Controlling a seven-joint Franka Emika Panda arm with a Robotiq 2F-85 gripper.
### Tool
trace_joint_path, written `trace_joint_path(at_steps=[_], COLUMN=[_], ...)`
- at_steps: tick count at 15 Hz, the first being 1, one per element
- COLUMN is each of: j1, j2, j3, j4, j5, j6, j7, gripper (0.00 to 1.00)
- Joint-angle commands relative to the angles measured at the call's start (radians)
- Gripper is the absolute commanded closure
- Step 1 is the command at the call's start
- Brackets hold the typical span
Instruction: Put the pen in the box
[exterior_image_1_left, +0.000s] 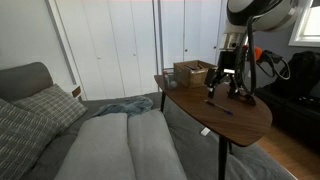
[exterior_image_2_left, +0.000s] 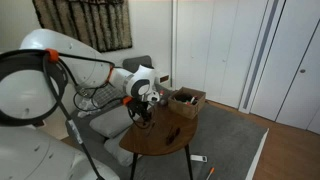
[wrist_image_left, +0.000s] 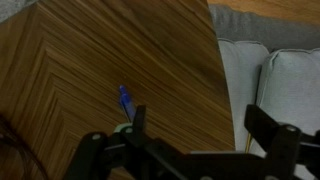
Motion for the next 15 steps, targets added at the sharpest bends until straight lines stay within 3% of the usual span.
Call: trace_joint_path(at_steps=[1, 11, 14, 15], j1=[-0.010, -0.016, -0.060, -0.039], j2=[0.000, -0.005, -0.038, -0.022], j3=[0.009, 0.000, -0.018, 0.013], j4=[0.001, 0.002, 0.004, 0.012], j5=[0.004, 0.002, -0.082, -0.078], j6=[-0.003, -0.006, -0.019, 0.008], j7=[-0.003, -0.010, -0.043, -0.023], gripper=[0.00, 0.00, 0.00, 0.00])
